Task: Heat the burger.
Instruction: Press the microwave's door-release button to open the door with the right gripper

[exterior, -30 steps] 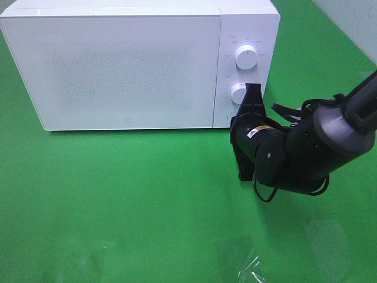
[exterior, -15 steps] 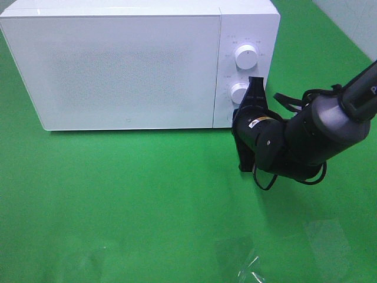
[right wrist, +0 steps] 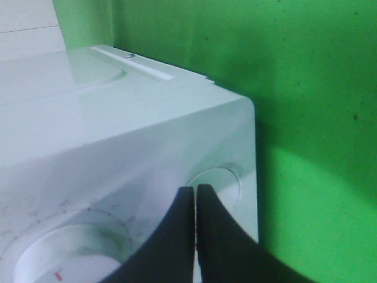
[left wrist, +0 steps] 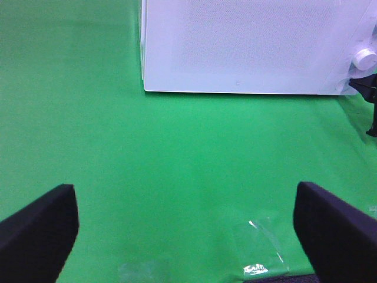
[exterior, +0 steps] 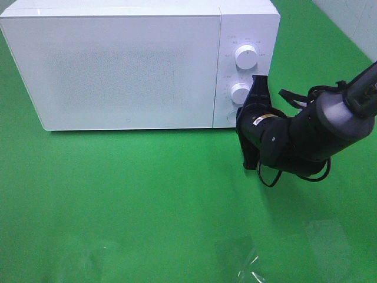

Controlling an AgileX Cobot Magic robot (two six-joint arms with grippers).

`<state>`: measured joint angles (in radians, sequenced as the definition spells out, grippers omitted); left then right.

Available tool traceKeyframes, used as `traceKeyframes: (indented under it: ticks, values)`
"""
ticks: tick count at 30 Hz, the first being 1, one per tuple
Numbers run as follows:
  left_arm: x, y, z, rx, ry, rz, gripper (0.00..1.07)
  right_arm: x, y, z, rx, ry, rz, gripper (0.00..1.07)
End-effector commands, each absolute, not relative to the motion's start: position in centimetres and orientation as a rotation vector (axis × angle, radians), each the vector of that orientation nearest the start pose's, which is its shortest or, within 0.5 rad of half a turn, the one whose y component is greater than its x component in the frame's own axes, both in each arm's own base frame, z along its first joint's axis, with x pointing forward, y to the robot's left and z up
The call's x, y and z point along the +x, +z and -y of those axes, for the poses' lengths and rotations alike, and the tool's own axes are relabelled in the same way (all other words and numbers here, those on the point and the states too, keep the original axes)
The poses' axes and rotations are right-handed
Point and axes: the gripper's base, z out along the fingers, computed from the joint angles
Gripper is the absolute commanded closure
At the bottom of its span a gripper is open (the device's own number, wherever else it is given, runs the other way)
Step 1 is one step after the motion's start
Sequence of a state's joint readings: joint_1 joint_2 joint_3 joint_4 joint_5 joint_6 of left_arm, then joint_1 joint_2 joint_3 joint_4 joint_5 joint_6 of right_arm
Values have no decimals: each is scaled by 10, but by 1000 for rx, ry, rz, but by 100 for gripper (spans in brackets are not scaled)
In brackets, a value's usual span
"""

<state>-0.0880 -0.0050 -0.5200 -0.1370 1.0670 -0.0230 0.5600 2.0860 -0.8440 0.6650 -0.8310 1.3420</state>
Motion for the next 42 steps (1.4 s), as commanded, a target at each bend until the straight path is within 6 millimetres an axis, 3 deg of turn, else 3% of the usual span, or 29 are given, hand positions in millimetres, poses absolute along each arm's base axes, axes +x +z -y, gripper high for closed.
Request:
traceKeyframes:
  ticks: [1,8,29,36,42]
  values:
    - [-10,282,10,74,-233,-2021,15,335,95,-162,1497,1052,-1527,107]
    - [-10,282,10,74,-233,-2021,15,339,87,-166,1502,1059,-1554,107]
    - [-10,282,10,74,-233,-2021,15,348,101,-162,1458,1102,-1375,107]
    - [-10,282,10,74,-233,-2021,15,355,105,-160,1404,1141,-1241,107]
    - [-10,282,10,74,-233,-2021,15,363,123,-161,1303,1199,-1100,107]
